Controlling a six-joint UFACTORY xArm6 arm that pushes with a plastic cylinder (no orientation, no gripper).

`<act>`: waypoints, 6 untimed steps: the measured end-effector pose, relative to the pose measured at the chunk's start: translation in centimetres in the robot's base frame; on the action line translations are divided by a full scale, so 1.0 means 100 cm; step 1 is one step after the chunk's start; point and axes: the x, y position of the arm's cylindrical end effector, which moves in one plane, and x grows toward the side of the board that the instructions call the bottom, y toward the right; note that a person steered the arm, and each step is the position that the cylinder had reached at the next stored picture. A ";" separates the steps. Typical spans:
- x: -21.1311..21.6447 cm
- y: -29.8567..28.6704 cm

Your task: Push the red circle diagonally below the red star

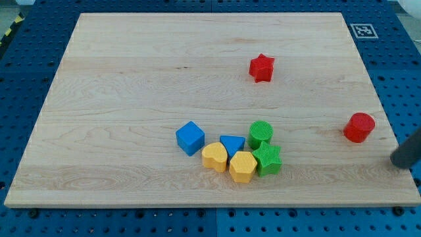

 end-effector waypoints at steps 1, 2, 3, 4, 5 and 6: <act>-0.046 -0.002; -0.052 -0.033; -0.051 -0.058; -0.027 -0.032; -0.011 -0.019; -0.031 -0.035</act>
